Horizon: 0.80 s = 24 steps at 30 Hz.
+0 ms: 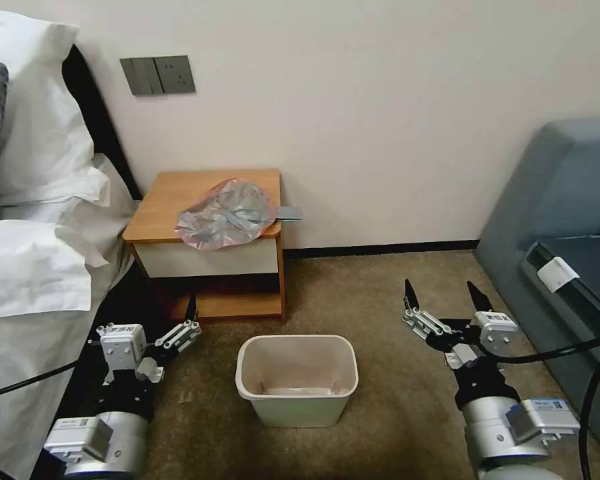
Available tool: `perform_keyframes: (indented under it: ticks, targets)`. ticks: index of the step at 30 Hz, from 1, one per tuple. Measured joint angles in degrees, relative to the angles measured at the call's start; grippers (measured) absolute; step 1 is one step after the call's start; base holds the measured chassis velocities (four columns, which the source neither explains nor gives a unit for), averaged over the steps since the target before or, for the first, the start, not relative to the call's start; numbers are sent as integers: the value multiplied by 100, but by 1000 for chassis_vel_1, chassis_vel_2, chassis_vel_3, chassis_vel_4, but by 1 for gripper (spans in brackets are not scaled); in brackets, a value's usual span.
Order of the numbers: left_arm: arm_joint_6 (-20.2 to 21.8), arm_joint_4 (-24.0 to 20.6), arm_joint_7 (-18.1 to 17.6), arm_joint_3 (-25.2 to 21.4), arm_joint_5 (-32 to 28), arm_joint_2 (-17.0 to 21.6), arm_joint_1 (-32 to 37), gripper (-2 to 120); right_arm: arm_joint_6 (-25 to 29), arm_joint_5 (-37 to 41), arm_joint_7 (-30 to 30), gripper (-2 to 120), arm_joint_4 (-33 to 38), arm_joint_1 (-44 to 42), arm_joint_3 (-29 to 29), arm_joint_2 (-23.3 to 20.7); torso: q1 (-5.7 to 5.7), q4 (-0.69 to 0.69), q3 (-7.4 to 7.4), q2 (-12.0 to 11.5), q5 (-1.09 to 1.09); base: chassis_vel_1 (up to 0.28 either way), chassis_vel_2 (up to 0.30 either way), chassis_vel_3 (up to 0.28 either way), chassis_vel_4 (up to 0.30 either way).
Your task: Pick up the garbage bag from the table and place it over the trash can.
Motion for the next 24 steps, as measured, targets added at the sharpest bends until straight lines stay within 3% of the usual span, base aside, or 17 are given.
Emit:
perform_keyframes:
  ticks: [5, 7, 10, 16, 17, 20, 24]
  targets:
    - [-203, 16, -107, 5, -70, -1, 7, 100, -97, 957, -106, 100, -15, 145, -27, -52, 0, 0, 0, 0, 0, 0, 0, 0, 0]
    - [-208, 22, -122, -3, -113, 2, 11, 100, -392, 1829, -54, 100, -21, 344, -82, -171, 0, 0, 0, 0, 1, 0, 0, 0, 0]
    - [-206, 26, -128, -4, -129, 1, 21, 100, -598, 2522, 40, 100, -25, 576, -91, -315, 0, 1, 0, 0, 1, 0, 0, 0, 0]
    - [-166, 32, -131, -28, -140, 19, 43, 100, -678, 2856, 66, 100, -121, 739, -89, -515, 0, 0, 0, 0, 1, 0, 0, 0, 0]
    - [-79, 35, -175, -44, -161, 63, 46, 100, -663, 3439, 104, 100, -213, 835, -85, -675, 0, 0, 0, 0, 1, 0, 0, 0, 0]
    - [-9, 36, -197, -45, -186, 77, 45, 100, -663, 3753, 136, 100, -250, 884, -80, -742, 0, 0, 0, 0, 1, 0, 0, 0, 0]
    - [309, 40, -293, -42, -490, 196, -23, 100, -700, 4953, 173, 100, -464, 1149, -37, -971, 0, -1, 0, 0, 0, 0, 0, 0, 0]
